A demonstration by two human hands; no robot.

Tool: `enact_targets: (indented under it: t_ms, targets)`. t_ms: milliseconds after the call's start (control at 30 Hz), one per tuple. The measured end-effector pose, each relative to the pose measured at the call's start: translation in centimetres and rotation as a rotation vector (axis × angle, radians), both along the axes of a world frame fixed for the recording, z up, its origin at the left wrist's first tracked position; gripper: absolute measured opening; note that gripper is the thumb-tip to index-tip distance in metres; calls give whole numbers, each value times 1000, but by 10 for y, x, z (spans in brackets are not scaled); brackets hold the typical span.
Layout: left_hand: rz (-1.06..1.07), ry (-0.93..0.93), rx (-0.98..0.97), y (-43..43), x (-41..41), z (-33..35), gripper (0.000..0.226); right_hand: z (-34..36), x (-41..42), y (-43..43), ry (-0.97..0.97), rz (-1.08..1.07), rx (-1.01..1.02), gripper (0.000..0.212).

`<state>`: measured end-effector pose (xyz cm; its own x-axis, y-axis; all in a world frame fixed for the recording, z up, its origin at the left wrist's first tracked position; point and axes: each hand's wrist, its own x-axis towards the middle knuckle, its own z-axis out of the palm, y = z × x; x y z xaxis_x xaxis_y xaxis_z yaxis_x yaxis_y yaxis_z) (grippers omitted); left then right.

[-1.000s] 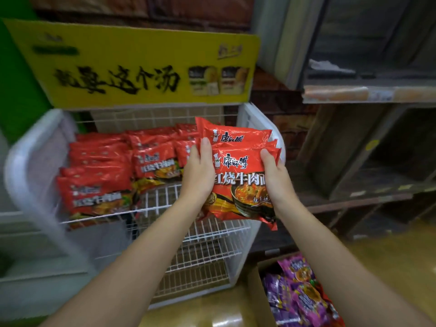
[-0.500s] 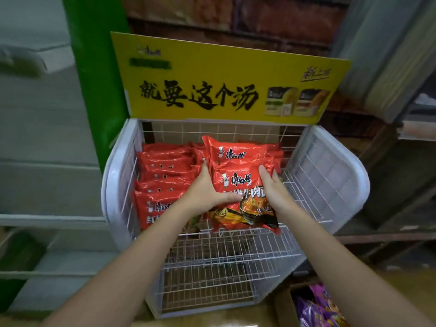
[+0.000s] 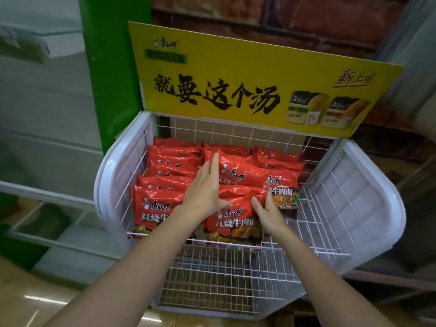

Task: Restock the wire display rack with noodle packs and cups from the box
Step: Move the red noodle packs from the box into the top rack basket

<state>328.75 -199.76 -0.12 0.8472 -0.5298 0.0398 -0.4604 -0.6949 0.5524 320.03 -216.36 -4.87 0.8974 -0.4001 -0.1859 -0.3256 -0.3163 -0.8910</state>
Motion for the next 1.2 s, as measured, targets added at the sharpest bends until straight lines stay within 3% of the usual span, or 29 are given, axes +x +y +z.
enact_targets:
  t_ms: [67,200,267,367,467,600,667,733,800,933,1100,1200]
  targets:
    - [26,3,92,-7,-1,2,120,-2,0,-7,-6,64,-32,62]
    - [101,-89,261,-9,4,3,61,1,3,-15,28,158,89,57]
    - [104,-79,282,-5,10,4,51,11,7,-19,-13,163,166,59]
    - [84,-176,368,-7,12,4,49,25,20,-27,-171,137,-23,66]
    - [27,-197,446,-12,15,0,49,26,36,-26,-84,245,-358,55]
    - [1,-184,632,-16,22,1,41,19,52,-20,29,263,-577,35]
    - [-5,-310,602,-18,20,4,39,21,57,-20,38,233,-651,33]
    - [-44,-441,456,-20,13,2,43,24,67,-25,-80,152,-853,33]
    - [-156,-415,395,-19,1,-5,50,27,81,-29,-200,162,-1002,31]
    - [-232,-345,466,-14,-12,-25,57,34,102,-28,-86,498,-1087,35]
    - [-312,-310,578,-10,16,-24,57,34,106,-32,-35,414,-1182,32]
    - [-274,-391,611,-15,10,-17,58,33,101,-31,-50,423,-1114,32]
